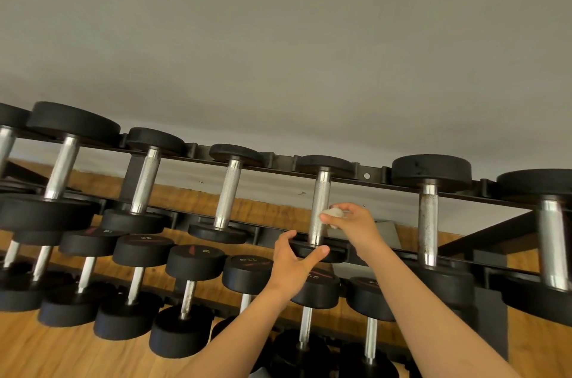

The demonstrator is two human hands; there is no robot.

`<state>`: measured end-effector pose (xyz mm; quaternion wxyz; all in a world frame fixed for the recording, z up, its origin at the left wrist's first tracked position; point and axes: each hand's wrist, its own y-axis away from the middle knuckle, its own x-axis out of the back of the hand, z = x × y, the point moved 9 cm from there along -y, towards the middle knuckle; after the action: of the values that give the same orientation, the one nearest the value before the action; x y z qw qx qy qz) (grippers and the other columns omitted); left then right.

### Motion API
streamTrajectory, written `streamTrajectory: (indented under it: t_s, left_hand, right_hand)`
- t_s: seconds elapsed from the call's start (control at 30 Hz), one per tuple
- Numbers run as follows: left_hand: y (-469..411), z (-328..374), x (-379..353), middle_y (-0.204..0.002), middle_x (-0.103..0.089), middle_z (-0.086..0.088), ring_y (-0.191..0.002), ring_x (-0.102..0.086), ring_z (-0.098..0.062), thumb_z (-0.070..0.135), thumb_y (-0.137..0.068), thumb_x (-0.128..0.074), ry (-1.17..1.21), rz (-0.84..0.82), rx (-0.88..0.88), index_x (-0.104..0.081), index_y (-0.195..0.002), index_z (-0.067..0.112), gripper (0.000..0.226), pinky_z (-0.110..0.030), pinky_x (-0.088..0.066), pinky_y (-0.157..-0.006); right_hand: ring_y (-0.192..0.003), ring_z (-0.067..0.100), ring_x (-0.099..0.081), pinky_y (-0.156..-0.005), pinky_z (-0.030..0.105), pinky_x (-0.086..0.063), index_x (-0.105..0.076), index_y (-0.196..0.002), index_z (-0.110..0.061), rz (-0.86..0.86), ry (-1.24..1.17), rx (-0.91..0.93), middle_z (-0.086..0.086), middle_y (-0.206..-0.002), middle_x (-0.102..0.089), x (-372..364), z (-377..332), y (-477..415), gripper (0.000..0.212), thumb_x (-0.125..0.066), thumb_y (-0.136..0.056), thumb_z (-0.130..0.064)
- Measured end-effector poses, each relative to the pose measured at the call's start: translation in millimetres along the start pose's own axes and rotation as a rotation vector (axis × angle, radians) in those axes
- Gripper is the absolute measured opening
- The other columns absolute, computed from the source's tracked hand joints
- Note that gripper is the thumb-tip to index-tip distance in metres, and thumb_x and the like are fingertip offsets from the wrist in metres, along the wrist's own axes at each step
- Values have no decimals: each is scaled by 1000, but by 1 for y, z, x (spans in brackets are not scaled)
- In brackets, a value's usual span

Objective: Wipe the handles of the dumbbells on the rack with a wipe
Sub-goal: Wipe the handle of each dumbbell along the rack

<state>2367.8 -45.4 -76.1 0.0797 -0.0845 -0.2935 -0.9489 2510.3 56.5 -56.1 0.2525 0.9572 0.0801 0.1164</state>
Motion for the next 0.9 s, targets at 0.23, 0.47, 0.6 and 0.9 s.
streamTrajectory:
  t_s: [0.23,0.47,0.6,0.9]
  left_hand:
    - [1,1,1,-145,-34,0,-132,-40,-21,50,-73,-79,-8,16,-9,-31,-142,24,88,-43,-39,-111]
    - [0,0,0,-147,-34,-2,-133,-40,-22,51,-71,-80,19,11,5,-30,-142,25,90,-43,-39,-111]
    - [0,1,0,-148,-32,-1,-136,-37,-21,46,-75,-79,19,14,1,-29,-144,23,88,-42,-36,-113]
    - [2,5,0,-152,-27,0,-140,-28,-19,43,-78,-77,17,12,-11,-22,-148,20,92,-37,-30,-116]
  right_hand:
    - [-95,12,-52,-79,25,-38,-59,-112,-14,93,-122,-20,-3,-105,-58,-7,-6,3,42,-79,-78,-27]
    - [-101,14,-50,-83,26,-39,-53,-119,-16,170,-198,11,-2,-113,-55,-1,-21,-4,49,-79,-78,-24]
    - [-103,17,-52,-85,28,-39,-56,-118,-11,188,-170,-12,3,-116,-58,2,-14,-5,51,-80,-76,-28]
    - [-100,17,-51,-81,28,-38,-53,-113,-12,245,-243,-14,0,-107,-55,-1,-31,-11,44,-78,-79,-25]
